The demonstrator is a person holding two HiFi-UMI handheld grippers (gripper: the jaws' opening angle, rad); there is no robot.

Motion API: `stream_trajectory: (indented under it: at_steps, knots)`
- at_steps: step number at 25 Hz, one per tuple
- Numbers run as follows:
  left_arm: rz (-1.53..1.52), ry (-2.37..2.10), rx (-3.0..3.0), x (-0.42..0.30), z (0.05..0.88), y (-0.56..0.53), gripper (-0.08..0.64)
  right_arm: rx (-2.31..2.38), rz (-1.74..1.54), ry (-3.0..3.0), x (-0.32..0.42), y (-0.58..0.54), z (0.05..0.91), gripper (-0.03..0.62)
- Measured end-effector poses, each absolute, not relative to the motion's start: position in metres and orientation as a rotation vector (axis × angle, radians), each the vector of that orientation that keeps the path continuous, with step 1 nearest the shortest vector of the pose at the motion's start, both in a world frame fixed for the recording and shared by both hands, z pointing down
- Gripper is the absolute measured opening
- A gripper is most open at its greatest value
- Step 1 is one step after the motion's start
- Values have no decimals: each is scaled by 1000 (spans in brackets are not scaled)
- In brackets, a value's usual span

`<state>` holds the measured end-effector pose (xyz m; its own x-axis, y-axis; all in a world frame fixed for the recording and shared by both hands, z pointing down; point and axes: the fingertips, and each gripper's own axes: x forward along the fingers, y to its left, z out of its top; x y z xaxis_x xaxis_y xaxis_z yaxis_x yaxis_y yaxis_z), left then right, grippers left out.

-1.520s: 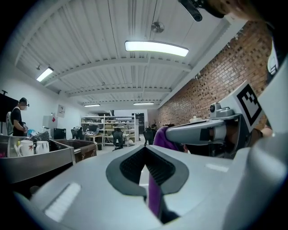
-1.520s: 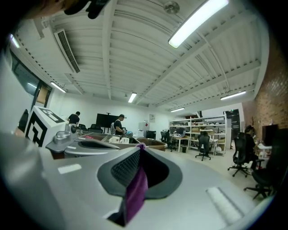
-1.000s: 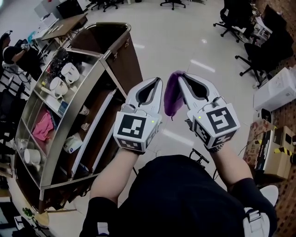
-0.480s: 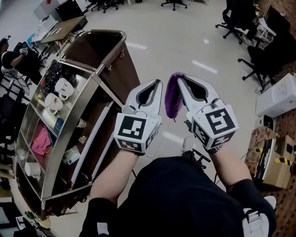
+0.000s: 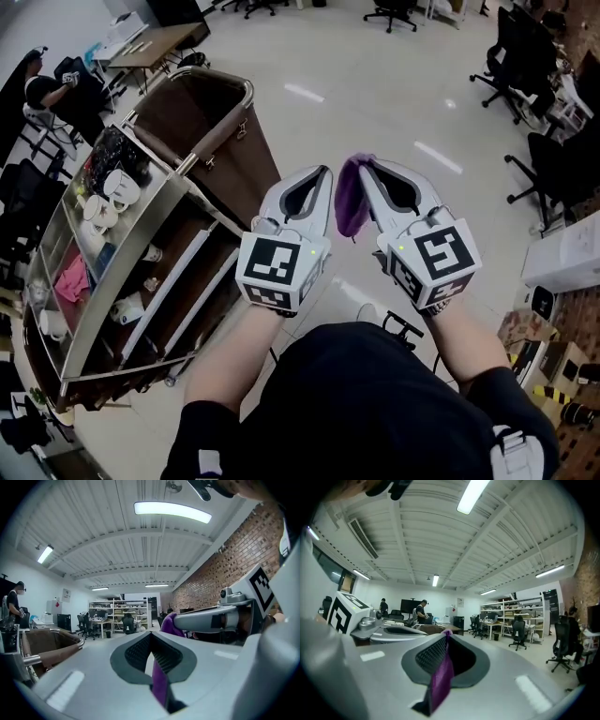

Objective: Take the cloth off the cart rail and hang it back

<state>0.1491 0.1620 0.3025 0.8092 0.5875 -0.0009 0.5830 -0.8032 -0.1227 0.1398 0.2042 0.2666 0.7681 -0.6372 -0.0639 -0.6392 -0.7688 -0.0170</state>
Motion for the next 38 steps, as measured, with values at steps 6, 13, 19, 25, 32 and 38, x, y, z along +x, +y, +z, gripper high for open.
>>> stream_trajectory:
  at_steps: [6, 13, 19, 25, 32, 38]
  knots:
    - [60, -780, -2923, 177, 297, 195, -11, -2855, 91, 1176, 174, 239, 265, 20]
    - [38, -691, -2948, 201, 309, 227, -11, -2785, 81, 1268, 205, 268, 266, 20]
    - [34, -642, -2952, 223, 313, 233, -11, -2753, 71, 1311, 228, 272, 274, 20]
    - [55, -614, -2965, 254, 320, 226, -11, -2746, 74, 1343, 256, 266, 285, 20]
    - [76, -566, -2988, 307, 323, 210, -11, -2742, 78, 1402, 309, 249, 290, 20]
    - [92, -473, -3013, 356, 314, 186, -11, -2713, 50, 1485, 363, 226, 288, 20]
